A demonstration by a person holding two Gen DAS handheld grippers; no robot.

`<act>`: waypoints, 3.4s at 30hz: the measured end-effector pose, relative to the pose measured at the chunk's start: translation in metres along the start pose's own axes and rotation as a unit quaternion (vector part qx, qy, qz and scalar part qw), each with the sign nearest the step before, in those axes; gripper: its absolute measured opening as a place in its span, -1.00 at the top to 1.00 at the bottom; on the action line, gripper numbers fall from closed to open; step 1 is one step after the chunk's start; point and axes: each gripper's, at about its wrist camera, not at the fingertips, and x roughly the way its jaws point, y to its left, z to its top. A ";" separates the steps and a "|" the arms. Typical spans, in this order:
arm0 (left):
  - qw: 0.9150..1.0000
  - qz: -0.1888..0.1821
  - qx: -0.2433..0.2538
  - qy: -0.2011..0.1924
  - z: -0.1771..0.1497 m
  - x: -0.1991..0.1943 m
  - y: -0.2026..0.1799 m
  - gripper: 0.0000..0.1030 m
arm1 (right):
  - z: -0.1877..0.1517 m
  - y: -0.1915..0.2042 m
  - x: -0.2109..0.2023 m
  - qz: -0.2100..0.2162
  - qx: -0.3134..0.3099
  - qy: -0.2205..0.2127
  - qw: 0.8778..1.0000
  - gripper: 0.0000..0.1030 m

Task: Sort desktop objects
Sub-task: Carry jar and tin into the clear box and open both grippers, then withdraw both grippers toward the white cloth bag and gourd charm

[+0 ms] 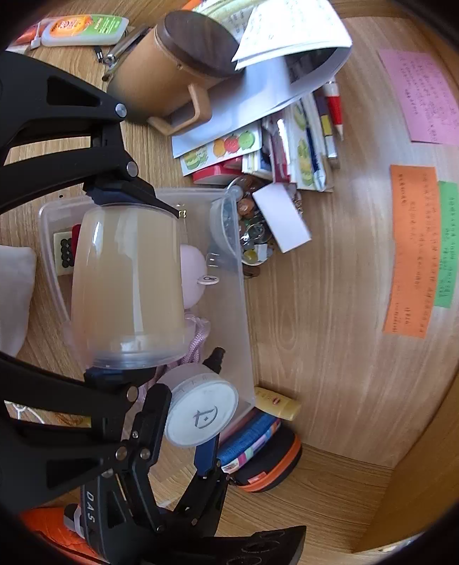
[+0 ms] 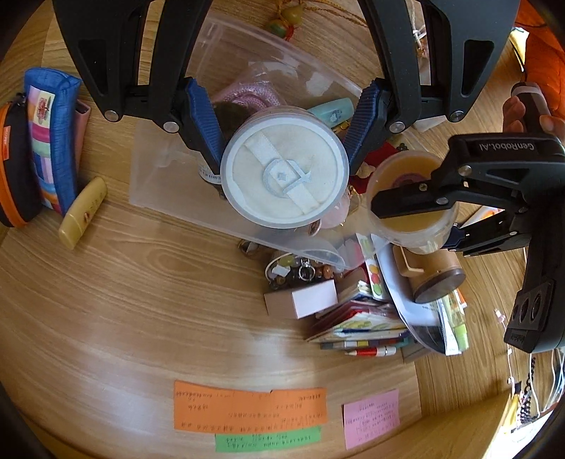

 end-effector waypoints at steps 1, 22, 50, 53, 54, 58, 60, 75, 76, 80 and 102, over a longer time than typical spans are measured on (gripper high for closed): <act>1.000 -0.001 0.001 0.003 0.000 0.002 0.000 -0.27 | -0.001 0.001 0.003 -0.001 -0.002 0.003 1.000 -0.21; 0.998 0.017 0.026 0.050 -0.004 0.034 -0.006 -0.27 | -0.010 0.010 0.027 -0.004 -0.025 0.038 0.999 -0.21; 0.998 0.043 0.043 0.032 0.004 0.011 -0.010 -0.53 | -0.003 0.010 0.009 -0.008 -0.025 0.015 1.000 -0.38; 0.998 0.046 0.044 0.021 0.006 0.000 -0.010 -0.61 | 0.000 0.010 0.000 -0.009 -0.022 0.003 1.000 -0.38; 0.998 0.048 0.045 0.019 0.007 -0.003 -0.010 -0.68 | 0.001 0.010 -0.004 -0.009 -0.022 -0.002 1.000 -0.40; 0.998 0.053 0.042 0.006 0.010 -0.019 -0.007 -0.77 | 0.004 0.008 -0.024 -0.025 -0.016 -0.030 0.999 -0.64; 0.998 0.056 0.040 -0.001 0.009 -0.026 -0.006 -0.81 | 0.006 0.007 -0.032 -0.026 -0.013 -0.039 0.999 -0.65; 0.997 0.069 0.034 -0.005 -0.022 -0.062 -0.010 -0.88 | -0.018 0.004 -0.075 -0.043 0.007 -0.057 0.997 -0.65; 0.997 0.069 0.035 -0.005 -0.025 -0.063 -0.011 -0.88 | -0.021 0.005 -0.077 -0.044 0.011 -0.055 0.997 -0.65; 0.997 0.067 0.031 0.001 -0.039 -0.068 -0.015 -0.88 | -0.030 0.006 -0.079 -0.036 0.017 -0.047 0.998 -0.65; 0.997 0.011 0.042 0.071 -0.104 -0.059 -0.051 -0.89 | -0.084 0.003 -0.066 -0.038 0.052 0.018 0.998 -0.65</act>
